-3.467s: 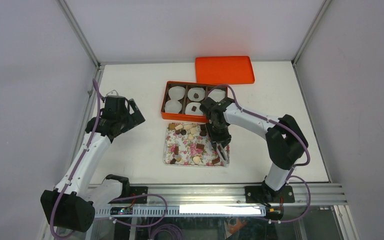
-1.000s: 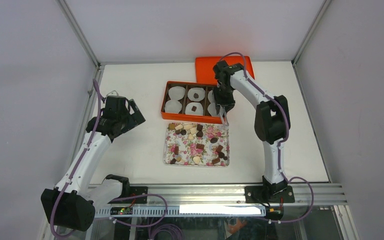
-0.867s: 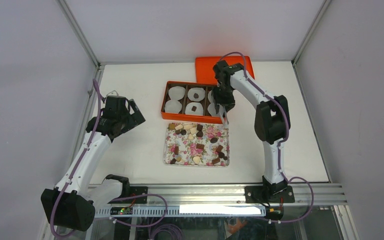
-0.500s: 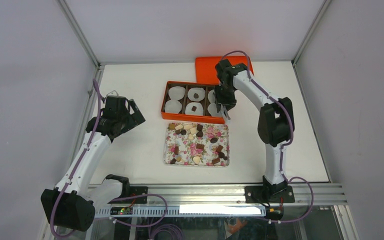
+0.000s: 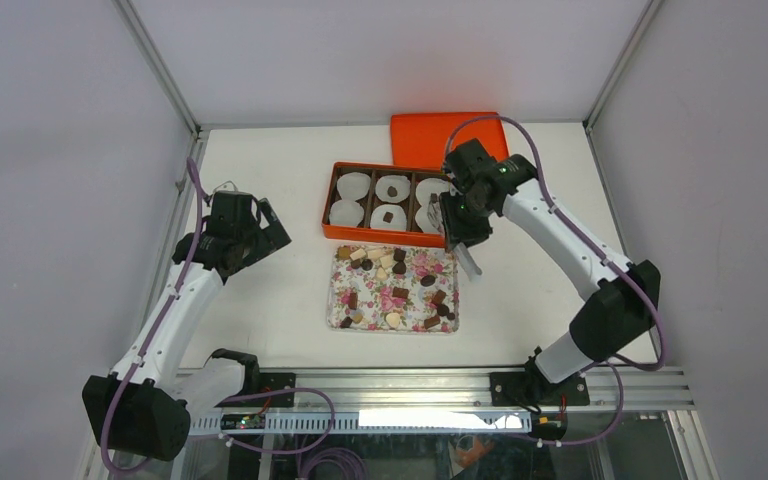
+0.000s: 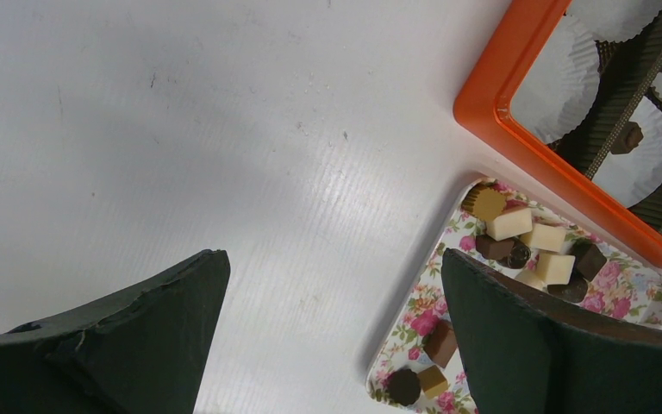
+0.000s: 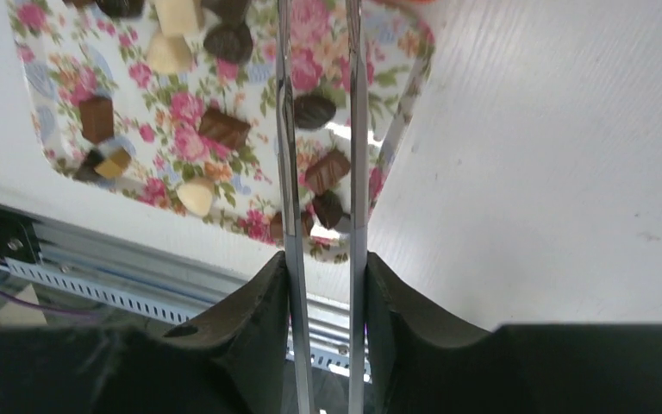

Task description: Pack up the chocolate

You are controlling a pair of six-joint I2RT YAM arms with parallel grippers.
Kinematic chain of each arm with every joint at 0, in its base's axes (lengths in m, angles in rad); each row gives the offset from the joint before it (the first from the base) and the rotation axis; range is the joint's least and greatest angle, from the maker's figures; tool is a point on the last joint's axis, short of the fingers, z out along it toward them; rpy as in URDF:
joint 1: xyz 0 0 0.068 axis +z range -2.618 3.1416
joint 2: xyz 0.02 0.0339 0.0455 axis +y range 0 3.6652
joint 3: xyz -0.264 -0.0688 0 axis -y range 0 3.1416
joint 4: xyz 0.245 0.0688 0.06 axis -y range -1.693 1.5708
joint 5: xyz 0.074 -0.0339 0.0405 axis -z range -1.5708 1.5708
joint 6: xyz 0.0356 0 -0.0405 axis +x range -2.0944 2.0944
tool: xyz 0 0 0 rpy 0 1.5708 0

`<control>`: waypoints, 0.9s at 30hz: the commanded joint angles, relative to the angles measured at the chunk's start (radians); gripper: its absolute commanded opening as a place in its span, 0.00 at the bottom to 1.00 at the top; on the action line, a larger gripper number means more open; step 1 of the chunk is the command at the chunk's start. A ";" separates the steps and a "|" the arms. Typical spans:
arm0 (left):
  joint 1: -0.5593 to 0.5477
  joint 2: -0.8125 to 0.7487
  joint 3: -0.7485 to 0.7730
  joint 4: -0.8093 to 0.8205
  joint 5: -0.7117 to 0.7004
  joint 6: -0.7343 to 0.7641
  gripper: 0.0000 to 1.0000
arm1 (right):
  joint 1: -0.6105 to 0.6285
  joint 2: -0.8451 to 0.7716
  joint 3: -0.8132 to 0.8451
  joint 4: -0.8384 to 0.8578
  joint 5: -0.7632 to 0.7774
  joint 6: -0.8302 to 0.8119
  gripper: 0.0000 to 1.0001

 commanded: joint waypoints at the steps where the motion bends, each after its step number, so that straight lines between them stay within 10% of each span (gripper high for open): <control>1: -0.006 0.002 0.022 0.020 0.005 0.000 0.99 | 0.028 -0.064 -0.084 -0.110 -0.026 -0.004 0.34; 27: -0.006 -0.003 0.012 0.020 0.004 -0.026 0.99 | 0.161 -0.005 -0.251 -0.134 -0.047 -0.085 0.35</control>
